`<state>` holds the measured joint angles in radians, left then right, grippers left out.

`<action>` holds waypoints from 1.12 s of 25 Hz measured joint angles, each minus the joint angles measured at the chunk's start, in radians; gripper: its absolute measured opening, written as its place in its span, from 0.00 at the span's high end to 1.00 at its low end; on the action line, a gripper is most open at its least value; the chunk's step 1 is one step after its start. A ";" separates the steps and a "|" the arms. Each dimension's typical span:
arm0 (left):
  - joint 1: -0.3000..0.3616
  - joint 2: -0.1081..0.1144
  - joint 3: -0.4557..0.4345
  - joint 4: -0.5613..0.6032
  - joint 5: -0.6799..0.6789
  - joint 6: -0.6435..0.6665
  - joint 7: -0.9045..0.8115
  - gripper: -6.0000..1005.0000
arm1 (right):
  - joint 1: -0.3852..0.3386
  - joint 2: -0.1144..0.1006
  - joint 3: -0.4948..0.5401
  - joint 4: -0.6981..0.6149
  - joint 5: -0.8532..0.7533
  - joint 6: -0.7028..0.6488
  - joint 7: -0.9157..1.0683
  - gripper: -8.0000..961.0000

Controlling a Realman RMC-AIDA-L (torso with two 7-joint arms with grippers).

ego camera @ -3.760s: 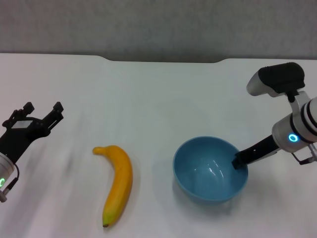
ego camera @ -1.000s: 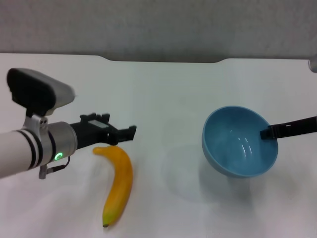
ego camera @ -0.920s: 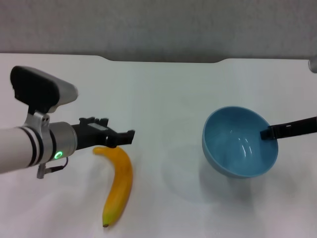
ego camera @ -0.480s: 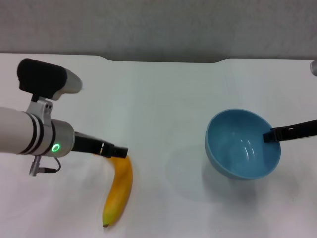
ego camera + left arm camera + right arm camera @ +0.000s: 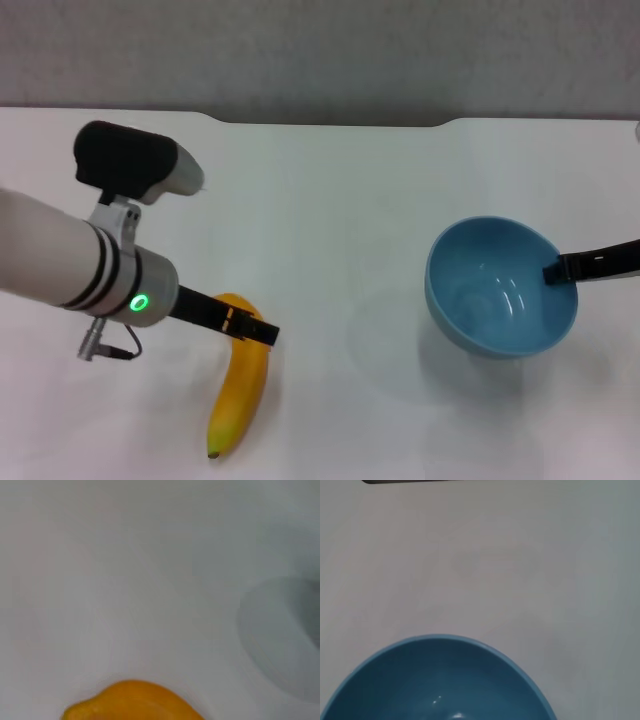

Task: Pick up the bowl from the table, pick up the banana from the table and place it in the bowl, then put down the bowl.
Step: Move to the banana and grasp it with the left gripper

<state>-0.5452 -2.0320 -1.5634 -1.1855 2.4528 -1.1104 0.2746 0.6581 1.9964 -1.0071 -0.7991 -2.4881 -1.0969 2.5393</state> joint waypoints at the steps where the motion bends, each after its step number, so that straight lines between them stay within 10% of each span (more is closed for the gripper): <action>1: -0.008 0.000 0.016 -0.001 0.008 -0.003 -0.026 0.13 | 0.000 0.000 0.000 0.002 0.000 0.000 0.000 0.96; 28: -0.029 -0.007 0.154 0.148 0.027 0.208 -0.153 0.13 | 0.024 0.001 0.001 0.005 0.000 -0.003 0.001 0.96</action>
<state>-0.5743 -2.0386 -1.4094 -1.0371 2.4798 -0.9024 0.1213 0.6819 1.9972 -1.0061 -0.7946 -2.4880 -1.1001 2.5403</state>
